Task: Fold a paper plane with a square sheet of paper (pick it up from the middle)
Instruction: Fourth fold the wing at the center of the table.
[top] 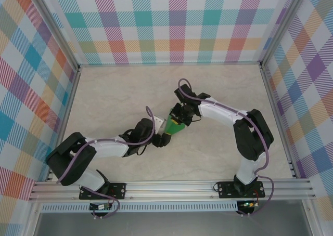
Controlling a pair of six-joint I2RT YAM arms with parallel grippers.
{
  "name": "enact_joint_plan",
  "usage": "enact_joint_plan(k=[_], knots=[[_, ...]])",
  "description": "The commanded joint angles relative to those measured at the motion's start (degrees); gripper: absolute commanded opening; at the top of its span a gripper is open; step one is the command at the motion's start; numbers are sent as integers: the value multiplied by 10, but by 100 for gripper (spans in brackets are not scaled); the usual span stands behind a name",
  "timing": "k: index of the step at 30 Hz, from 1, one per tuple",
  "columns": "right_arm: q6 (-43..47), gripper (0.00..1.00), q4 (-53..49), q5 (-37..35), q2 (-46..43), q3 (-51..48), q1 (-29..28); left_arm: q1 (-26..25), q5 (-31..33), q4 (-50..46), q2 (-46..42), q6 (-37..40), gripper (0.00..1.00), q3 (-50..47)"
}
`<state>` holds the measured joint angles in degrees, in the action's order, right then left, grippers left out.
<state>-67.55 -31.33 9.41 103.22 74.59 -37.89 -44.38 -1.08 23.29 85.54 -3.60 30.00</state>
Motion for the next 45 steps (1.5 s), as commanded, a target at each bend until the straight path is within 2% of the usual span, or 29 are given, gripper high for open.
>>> enact_joint_plan(k=[1, 6, 9, 11, 14, 17, 23, 28, 36, 39, 43, 45], knots=[[-15, 0, 8, 36, 9, -9, 6, -13, 23, 82, 29, 50, 71, -2], [-17, 0, 12, 55, 12, -12, 11, -14, 62, 126, 62, 62, 58, -5], [-18, 4, 13, 59, 10, -15, 14, -15, 77, 138, 68, 66, 42, -7], [-12, 15, 17, 62, 8, -19, 18, -15, 73, 139, 67, 70, 34, -11], [4, 35, 13, 68, 6, -19, 27, -14, 65, 138, 65, 74, 26, -16], [16, 45, 0, 72, 8, -12, 35, -14, 57, 139, 61, 79, 24, -24], [26, 52, -11, 99, 30, 5, 43, -14, 46, 134, 58, 97, 24, -29], [38, 51, -26, 120, 55, 32, 44, -15, 29, 122, 54, 108, 23, -28], [40, 42, -36, 141, 67, 46, 45, -15, 17, 110, 56, 111, 22, -28], [40, 36, -42, 143, 66, 45, 46, -15, 24, 108, 53, 111, 23, -28], [37, 23, -41, 145, 68, 40, 47, -15, 16, 103, 41, 98, 31, -26], [36, 20, -38, 146, 69, 39, 48, -14, 8, 104, 32, 90, 34, -26]])
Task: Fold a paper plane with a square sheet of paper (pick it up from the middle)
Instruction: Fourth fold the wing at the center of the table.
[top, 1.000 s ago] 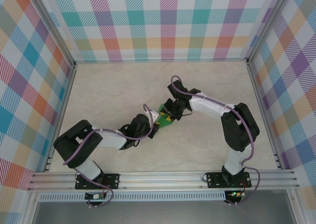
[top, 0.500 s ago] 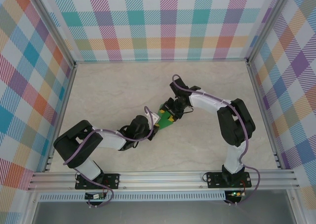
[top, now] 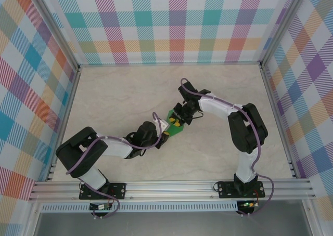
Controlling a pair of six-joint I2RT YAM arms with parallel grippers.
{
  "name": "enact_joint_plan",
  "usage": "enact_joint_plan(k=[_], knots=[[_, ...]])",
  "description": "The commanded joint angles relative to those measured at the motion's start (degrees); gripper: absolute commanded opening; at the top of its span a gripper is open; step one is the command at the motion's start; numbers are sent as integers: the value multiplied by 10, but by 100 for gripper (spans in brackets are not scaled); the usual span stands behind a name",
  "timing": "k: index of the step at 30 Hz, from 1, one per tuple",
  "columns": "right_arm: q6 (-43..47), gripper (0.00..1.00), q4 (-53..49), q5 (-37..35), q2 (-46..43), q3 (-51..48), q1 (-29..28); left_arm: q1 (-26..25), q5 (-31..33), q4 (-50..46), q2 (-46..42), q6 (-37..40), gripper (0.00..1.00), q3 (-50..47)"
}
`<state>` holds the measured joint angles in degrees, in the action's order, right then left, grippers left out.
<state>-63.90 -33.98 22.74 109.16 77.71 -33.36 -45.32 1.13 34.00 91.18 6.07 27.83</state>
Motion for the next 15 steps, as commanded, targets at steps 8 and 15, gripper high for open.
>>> enact_joint_plan(k=[8, 15], knots=[[-1, 19, -7, 21, 10, 8, 3, -5, -22, -8, -25, -15, 27, 1], [-3, 20, -3, 30, 10, 6, 3, -5, -18, 2, 5, -22, 25, 6]])
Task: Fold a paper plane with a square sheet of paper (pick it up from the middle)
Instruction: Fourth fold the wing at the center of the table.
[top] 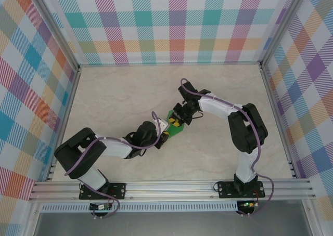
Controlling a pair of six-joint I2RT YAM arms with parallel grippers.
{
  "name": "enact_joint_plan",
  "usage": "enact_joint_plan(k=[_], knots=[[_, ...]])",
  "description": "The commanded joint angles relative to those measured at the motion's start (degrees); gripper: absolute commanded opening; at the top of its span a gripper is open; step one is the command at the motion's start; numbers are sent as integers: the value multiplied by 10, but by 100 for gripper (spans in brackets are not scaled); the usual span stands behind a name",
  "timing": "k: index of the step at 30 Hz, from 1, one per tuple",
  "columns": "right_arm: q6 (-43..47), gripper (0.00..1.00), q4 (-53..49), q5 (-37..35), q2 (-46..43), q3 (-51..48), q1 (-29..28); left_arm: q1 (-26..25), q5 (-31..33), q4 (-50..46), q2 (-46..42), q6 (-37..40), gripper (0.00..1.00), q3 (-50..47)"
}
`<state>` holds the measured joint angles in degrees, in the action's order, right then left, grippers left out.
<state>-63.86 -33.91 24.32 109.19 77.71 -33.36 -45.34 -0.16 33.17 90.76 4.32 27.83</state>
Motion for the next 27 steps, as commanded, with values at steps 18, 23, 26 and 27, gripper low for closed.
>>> enact_joint_plan(k=[18, 23, 26, 27], knots=[[63, 48, 33, 16, -23, -20, 28, 4, -33, 15, 14, -60, 9, 6], [136, 61, 89, -12, -84, -72, 37, 6, -63, -1, 17, -136, 8, 13], [170, 61, 124, -14, -109, -109, 37, 9, -76, -2, 15, -178, 7, 13], [180, 61, 136, -10, -115, -121, 38, 11, -77, -3, 15, -193, 6, 14]])
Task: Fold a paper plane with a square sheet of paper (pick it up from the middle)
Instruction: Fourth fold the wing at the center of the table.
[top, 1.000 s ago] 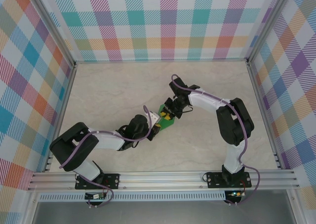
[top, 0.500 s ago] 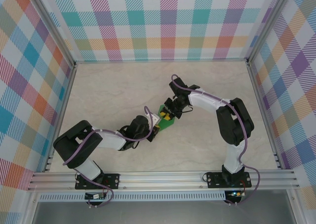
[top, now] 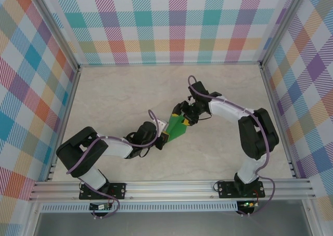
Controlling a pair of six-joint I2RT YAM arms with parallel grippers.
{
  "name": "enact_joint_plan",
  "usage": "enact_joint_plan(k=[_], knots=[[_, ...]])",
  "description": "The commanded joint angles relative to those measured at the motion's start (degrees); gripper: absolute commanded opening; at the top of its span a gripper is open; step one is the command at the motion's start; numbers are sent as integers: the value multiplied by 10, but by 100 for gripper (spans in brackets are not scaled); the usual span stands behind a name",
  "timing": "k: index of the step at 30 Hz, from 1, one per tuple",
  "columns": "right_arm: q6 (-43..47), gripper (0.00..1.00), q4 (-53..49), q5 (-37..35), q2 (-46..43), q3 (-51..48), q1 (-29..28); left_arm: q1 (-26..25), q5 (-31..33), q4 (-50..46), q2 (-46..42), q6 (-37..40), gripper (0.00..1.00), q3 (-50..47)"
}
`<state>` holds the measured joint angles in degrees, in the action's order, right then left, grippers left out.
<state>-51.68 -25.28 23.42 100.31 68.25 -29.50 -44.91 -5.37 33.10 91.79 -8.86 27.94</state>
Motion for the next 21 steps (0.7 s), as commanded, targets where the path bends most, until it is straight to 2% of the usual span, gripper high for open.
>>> enact_joint_plan(k=[1, 10, 21], knots=[[68, 62, 64, 5, -31, -39, -1, 10, -31, -5, 6, -80, 6, 15], [95, 59, 176, 53, -38, -128, -1, 15, -54, 7, 26, -192, 5, 13], [110, 50, 196, 65, 15, -129, -2, 22, -55, 43, 50, -284, 4, 4]])
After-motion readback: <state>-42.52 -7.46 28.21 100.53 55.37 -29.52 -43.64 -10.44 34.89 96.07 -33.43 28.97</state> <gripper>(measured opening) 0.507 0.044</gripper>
